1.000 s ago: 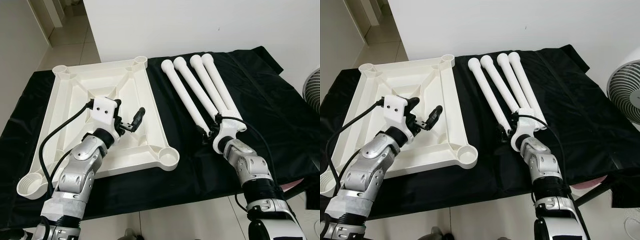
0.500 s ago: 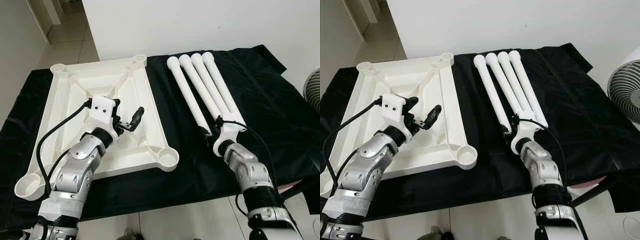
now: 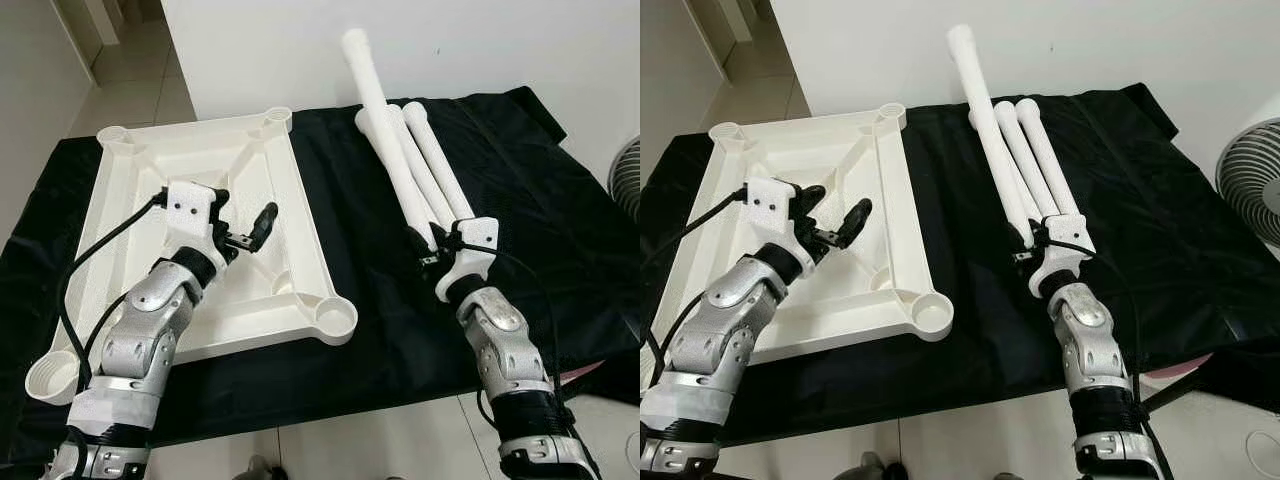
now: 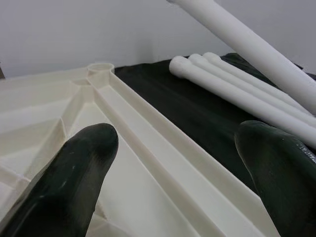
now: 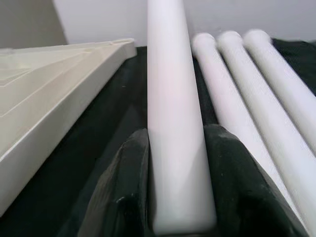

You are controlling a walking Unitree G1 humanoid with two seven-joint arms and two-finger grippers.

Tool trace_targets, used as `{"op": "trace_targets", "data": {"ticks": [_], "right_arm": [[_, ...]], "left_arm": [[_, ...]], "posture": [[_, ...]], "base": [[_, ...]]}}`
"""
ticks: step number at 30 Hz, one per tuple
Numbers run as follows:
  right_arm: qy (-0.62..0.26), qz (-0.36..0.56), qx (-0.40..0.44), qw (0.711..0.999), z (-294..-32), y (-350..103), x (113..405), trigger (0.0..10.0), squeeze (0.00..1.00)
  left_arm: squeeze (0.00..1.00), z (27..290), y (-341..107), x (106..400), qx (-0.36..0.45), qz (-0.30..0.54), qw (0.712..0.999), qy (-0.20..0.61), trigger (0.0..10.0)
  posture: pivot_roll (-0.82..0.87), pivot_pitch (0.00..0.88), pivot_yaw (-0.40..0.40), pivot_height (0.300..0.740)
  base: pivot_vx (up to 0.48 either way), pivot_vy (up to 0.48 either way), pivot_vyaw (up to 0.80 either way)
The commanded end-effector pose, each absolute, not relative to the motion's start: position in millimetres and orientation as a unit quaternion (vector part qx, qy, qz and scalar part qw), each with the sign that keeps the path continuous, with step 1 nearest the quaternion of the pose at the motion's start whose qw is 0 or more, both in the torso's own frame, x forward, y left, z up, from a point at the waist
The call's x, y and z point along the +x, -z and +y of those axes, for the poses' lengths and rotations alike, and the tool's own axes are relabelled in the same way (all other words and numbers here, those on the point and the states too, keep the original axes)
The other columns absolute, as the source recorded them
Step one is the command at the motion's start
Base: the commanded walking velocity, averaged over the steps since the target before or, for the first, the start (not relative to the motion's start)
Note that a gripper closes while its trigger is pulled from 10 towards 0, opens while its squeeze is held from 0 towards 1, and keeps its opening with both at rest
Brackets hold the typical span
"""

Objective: Building children table

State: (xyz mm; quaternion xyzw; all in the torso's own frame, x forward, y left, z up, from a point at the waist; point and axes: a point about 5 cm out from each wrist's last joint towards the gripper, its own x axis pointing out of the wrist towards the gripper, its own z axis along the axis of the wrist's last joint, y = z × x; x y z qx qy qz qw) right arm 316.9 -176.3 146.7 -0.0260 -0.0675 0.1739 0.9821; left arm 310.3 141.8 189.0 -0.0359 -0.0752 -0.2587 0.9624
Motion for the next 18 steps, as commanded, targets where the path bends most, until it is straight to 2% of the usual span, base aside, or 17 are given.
{"op": "trace_targets", "data": {"ticks": [1,3,4,7,9,10,13,18], "right_arm": [[-0.197,-0.088,-0.033,0.976,-170.2,-151.3,314.3,10.0,0.0],[-0.211,-0.091,-0.04,0.973,-167.9,-151.9,313.4,10.0,0.0],[-0.24,-0.1,-0.051,0.964,-161.9,-154.0,312.4,10.0,0.0],[-0.249,-0.101,-0.05,0.962,-160.0,-154.5,312.3,10.0,0.0],[-0.265,-0.111,-0.057,0.956,-154.7,-157.8,313.7,10.0,0.0],[-0.265,-0.111,-0.057,0.956,-154.7,-157.8,313.7,10.0,0.0],[-0.284,-0.128,-0.067,0.948,-146.1,-163.8,316.7,10.0,0.0],[-0.302,-0.142,-0.061,0.941,-140.0,-168.8,316.0,10.0,0.0]], "left_arm": [[0.0,133.1,-197.4,304.9,-0.037,-0.084,0.932,0.351,10.0],[0.0,129.1,-200.2,304.0,-0.059,-0.076,0.92,0.379,10.0],[0.0,118.0,-207.6,301.6,-0.113,-0.054,0.884,0.45,10.0],[0.0,114.6,-210.2,300.7,-0.129,-0.048,0.872,0.471,10.0],[0.0,108.6,-218.5,305.9,-0.164,-0.042,0.849,0.5,10.0],[0.0,108.6,-218.5,305.9,-0.164,-0.042,0.849,0.5,10.0],[0.0,101.0,-230.4,317.8,-0.204,-0.031,0.825,0.526,10.0],[0.0,97.1,-234.3,326.6,-0.215,-0.023,0.824,0.524,10.0]], "posture": [[-0.08,0.068,0.082,0.74],[-0.08,0.069,0.077,0.74],[-0.08,0.069,0.073,0.74],[-0.08,0.069,0.073,0.74],[-0.08,0.067,0.068,0.74],[-0.08,0.067,0.068,0.74],[-0.09,0.061,0.072,0.74],[-0.09,0.062,0.075,0.74]], "base": [[0.0,0.0,0.0],[0.0,0.0,0.0],[0.0,0.0,0.0],[0.0,0.0,0.0],[0.0,0.0,0.0],[0.0,0.0,0.0],[0.0,0.0,0.0],[0.0,0.0,0.0]]}}
